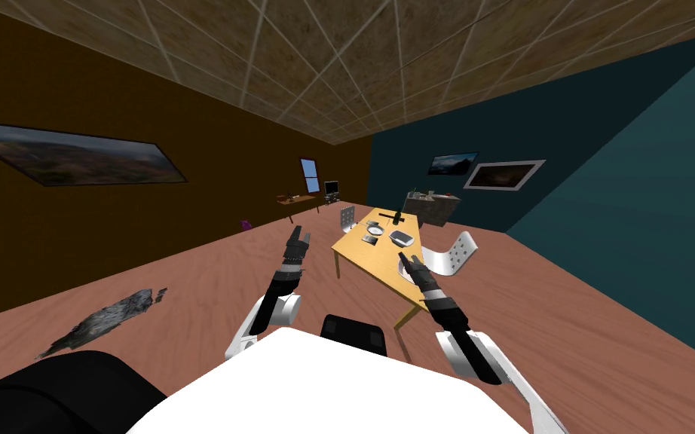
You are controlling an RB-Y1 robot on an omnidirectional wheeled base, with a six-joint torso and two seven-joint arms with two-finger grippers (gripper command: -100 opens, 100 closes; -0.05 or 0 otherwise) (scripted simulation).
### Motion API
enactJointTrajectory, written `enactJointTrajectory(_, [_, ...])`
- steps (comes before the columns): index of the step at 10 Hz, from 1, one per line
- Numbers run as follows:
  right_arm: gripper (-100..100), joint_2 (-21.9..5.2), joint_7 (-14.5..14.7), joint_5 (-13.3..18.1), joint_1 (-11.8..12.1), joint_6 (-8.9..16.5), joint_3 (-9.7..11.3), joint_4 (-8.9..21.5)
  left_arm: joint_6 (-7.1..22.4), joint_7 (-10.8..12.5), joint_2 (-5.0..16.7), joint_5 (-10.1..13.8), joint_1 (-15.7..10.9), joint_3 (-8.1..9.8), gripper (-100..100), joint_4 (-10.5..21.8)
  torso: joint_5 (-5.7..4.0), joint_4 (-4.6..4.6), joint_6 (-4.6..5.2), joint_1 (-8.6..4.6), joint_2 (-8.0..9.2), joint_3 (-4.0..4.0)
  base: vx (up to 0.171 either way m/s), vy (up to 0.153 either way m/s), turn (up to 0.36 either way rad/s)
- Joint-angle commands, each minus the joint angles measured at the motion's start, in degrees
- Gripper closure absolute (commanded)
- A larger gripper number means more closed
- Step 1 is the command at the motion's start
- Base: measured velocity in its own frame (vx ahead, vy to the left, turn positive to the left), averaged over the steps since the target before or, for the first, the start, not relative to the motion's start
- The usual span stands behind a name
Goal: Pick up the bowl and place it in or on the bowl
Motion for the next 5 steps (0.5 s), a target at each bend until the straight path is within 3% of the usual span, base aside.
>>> enactJointTrajectory(1, [-100,-1.86,2.86,1.95,-0.55,0.23,0.44,2.43,0.0,0.0,0.0,0.0,0.0,0.0,0,0.0,0.0,0.0,0.0,0.0,0.0,0.0,-0.008,0.09,0.13])
enactJointTrajectory(2, [-100,-3.28,4.49,3.75,-1.09,0.51,0.91,4.08,0.0,0.0,0.0,0.0,0.0,0.0,0,0.0,-0.01,0.0,-0.02,0.01,0.0,0.0,-0.022,0.141,0.263])
enactJointTrajectory(4, [-100,-4.64,7.56,5.55,-1.6,0.84,1.36,6.94,0.0,0.0,0.0,0.0,0.0,0.0,0,0.0,0.02,0.0,0.01,0.08,0.01,0.01,-0.001,0.102,0.068])
enactJointTrajectory(5, [-100,-4.64,8.01,5.55,-1.6,0.84,1.36,6.98,0.0,0.0,0.0,0.0,0.0,0.0,0,0.0,0.01,0.0,-0.02,0.05,-0.03,-0.02,0.008,0.072,0.076])
